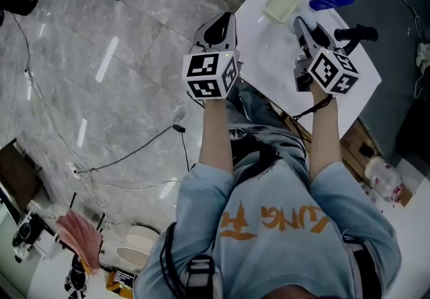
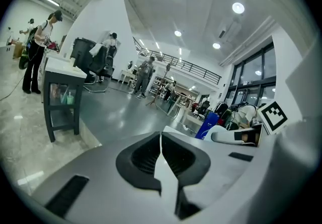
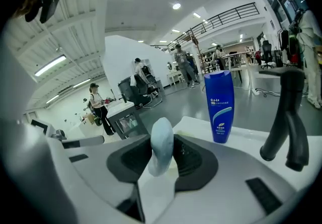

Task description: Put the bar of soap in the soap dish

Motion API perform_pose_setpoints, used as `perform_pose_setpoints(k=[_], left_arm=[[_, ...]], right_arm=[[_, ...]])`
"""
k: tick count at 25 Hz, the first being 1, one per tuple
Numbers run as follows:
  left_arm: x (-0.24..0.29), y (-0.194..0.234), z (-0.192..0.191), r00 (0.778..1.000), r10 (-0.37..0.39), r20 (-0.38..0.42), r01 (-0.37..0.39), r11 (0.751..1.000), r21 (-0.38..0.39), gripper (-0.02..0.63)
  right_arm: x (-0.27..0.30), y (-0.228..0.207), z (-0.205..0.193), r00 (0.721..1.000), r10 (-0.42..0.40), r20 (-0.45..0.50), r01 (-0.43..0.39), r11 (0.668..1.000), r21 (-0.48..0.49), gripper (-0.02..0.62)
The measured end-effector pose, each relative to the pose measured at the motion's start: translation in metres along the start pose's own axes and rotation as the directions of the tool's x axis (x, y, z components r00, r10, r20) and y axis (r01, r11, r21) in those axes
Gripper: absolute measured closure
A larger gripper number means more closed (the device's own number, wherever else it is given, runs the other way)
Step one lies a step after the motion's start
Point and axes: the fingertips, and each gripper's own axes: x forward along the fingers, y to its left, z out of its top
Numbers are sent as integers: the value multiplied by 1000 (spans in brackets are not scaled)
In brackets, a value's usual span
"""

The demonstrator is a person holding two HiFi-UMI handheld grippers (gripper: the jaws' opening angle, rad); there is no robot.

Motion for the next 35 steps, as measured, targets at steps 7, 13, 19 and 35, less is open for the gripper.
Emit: perform_pose_setpoints(k=[7,13,19,35], left_arm=[[30,-11,-9,999,-8,-33,8,1000,13,575],[37,1,-3,999,31,-34,-31,1000,8,575],[52,-5,-5,998,26,-49,-25,1000,14,575],[72,-8,-9,998,23,-63,-22,1000,7,575]], right_arm=[[32,-19,-9,997,13,-75,-13,1000,9,453],[58,-15,-13,989,53,-138,-51,999,16,453],[80,-22,-21,970,81,-231,-76,997,28,453],[114,-25,-33,924,103,-369,-121,992,-27,431]])
